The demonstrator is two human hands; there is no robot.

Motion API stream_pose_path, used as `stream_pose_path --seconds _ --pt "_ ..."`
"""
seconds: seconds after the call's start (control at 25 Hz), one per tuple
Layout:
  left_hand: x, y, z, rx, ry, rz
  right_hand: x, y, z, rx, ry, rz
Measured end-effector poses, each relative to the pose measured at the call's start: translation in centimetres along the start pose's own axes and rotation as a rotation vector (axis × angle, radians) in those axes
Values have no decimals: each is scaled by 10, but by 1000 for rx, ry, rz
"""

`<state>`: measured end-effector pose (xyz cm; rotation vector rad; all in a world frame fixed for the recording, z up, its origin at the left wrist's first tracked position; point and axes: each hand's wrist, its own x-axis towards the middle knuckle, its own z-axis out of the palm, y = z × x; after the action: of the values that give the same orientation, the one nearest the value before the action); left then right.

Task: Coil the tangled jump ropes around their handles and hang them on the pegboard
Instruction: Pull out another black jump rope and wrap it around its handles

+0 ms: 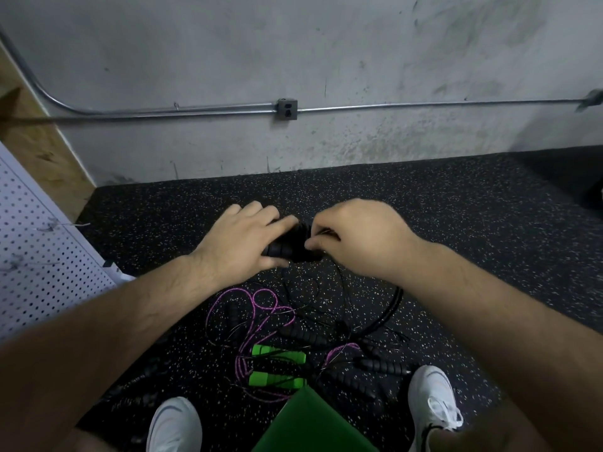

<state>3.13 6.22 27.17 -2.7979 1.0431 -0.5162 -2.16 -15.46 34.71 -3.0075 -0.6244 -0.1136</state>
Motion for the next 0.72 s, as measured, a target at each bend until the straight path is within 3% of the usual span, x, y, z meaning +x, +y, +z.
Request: stream_pose_path --seconds 0.2,0.32,0.44,0.72 --pt "-4 18 -10 -242 -46 175 15 40 12 232 42 -15" --pt "-5 23 -21 -485 -52 117 22 63 32 662 15 82" --pt "-4 22 -29 -582 -49 57 20 59 45 1044 11 102" --pt "7 -4 -24 -362 120 -126 10 2 90 950 -250 241"
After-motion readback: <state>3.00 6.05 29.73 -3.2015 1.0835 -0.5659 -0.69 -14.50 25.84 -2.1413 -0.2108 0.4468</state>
